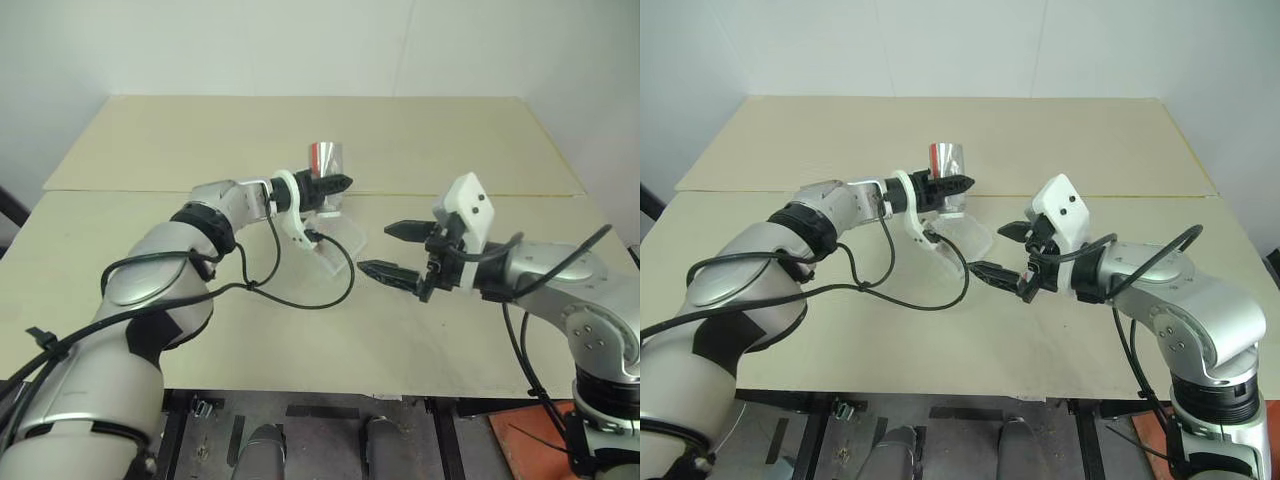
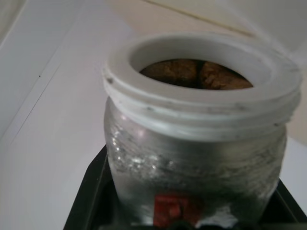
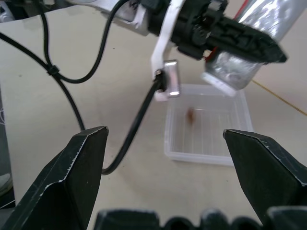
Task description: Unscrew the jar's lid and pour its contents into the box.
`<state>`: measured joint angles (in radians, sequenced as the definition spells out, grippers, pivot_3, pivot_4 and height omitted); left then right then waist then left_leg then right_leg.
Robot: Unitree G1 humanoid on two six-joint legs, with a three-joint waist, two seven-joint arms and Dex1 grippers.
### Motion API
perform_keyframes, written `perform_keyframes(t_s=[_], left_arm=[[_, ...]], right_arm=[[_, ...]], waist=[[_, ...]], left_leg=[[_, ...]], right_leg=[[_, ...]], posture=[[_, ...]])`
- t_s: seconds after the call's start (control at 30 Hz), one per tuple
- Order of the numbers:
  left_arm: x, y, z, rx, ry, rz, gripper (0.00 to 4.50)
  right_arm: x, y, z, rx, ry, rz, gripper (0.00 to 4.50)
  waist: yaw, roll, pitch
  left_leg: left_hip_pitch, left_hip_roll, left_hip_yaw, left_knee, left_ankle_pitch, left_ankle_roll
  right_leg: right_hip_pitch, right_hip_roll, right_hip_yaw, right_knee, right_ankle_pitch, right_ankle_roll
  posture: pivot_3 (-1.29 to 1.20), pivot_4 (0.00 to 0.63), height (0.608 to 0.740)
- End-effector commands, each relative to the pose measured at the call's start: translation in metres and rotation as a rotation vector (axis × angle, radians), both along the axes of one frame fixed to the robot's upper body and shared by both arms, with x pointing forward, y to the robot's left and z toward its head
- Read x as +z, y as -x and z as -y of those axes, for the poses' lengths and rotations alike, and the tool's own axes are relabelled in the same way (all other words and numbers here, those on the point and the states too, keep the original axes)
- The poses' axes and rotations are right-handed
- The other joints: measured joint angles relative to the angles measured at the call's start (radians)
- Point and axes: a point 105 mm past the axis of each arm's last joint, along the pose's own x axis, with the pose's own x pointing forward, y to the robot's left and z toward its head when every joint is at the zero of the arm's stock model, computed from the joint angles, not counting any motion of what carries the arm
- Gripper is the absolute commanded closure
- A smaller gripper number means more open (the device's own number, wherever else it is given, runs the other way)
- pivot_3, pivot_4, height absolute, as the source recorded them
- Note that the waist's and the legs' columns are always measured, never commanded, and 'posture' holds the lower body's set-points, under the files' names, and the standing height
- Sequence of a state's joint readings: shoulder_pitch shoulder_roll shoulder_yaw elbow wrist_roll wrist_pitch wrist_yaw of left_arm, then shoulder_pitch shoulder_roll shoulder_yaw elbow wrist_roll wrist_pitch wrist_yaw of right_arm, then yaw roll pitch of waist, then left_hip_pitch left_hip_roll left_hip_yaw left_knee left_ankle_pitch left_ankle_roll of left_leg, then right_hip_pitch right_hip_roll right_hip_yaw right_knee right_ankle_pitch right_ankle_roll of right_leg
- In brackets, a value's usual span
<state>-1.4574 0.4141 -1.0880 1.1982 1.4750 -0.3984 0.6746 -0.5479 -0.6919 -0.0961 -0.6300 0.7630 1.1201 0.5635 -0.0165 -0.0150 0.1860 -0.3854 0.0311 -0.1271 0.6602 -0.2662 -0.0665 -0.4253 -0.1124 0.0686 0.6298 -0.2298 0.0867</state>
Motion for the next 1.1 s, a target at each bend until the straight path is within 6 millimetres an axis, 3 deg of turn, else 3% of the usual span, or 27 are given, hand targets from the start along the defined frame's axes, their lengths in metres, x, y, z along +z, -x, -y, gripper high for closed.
perform_keyframes(t_s=[0.03,0.17,0.3,0.57,0.67,0.83,1.0,1.1], left_arm=[[0.015,-0.002,0.003,0.002,0.02,0.036,2.59],[0.013,-0.001,0.001,0.007,0.04,0.007,2.59],[0.022,-0.005,-0.007,0.06,0.175,-0.069,2.59],[0.053,-0.012,-0.068,0.233,0.706,-0.362,2.59],[0.052,-0.017,-0.098,0.294,1.135,-0.689,2.59],[0.041,-0.009,-0.123,0.259,1.601,-1.253,2.59],[0.031,0.015,-0.136,0.202,1.728,-1.513,2.59],[0.013,0.029,-0.136,0.219,1.706,-1.636,2.59]], right_arm=[[0.015,0.006,0.0,-0.001,-0.028,0.076,0.04],[0.015,0.007,0.001,-0.007,-0.029,0.077,0.04],[0.015,0.008,0.001,-0.008,-0.024,0.079,0.04],[0.012,0.006,0.011,-0.017,0.001,0.088,0.04],[0.012,0.005,0.013,-0.013,0.004,0.092,0.04],[0.015,0.007,0.014,0.004,-0.009,0.095,0.04],[0.017,0.007,0.015,0.011,-0.014,0.098,0.04],[0.016,0.005,0.015,0.007,-0.022,0.095,0.04]], waist=[[0.002,0.0,0.0],[0.001,0.0,0.0],[0.001,0.0,0.0],[-0.011,0.0,0.0],[-0.016,0.0,0.0],[-0.024,0.001,0.0],[-0.05,0.001,0.0],[-0.056,0.001,-0.001]], left_leg=[[0.0,0.0,0.0,0.0,0.0,0.0],[0.0,0.0,0.0,0.0,0.0,0.0],[0.0,0.0,0.0,0.0,0.0,0.0],[0.001,0.0,0.0,0.0,0.0,-0.001],[0.001,0.0,0.0,0.0,0.002,-0.003],[0.0,0.001,0.0,0.001,0.003,-0.005],[0.002,0.001,-0.001,0.001,0.003,-0.005],[0.004,0.001,-0.001,0.001,0.002,-0.003]], right_leg=[[0.0,0.0,0.0,0.0,0.0,0.0],[0.0,0.0,0.0,0.0,0.0,0.0],[0.0,0.0,0.0,0.0,0.0,0.0],[0.0,0.0,0.0,0.001,0.0,0.0],[0.001,0.0,0.0,0.002,0.0,0.0],[0.001,-0.001,-0.001,0.002,0.0,0.0],[0.002,-0.001,-0.001,0.003,0.0,0.0],[0.004,0.0,-0.001,0.004,0.0,0.0]], posture=[[0.0,0.15,0.74],[0.0,0.15,0.74],[0.0,0.15,0.74],[0.0,0.15,0.74],[0.0,0.15,0.74],[0.0,0.15,0.74],[0.0,0.15,0.74],[0.0,0.15,0.74]])
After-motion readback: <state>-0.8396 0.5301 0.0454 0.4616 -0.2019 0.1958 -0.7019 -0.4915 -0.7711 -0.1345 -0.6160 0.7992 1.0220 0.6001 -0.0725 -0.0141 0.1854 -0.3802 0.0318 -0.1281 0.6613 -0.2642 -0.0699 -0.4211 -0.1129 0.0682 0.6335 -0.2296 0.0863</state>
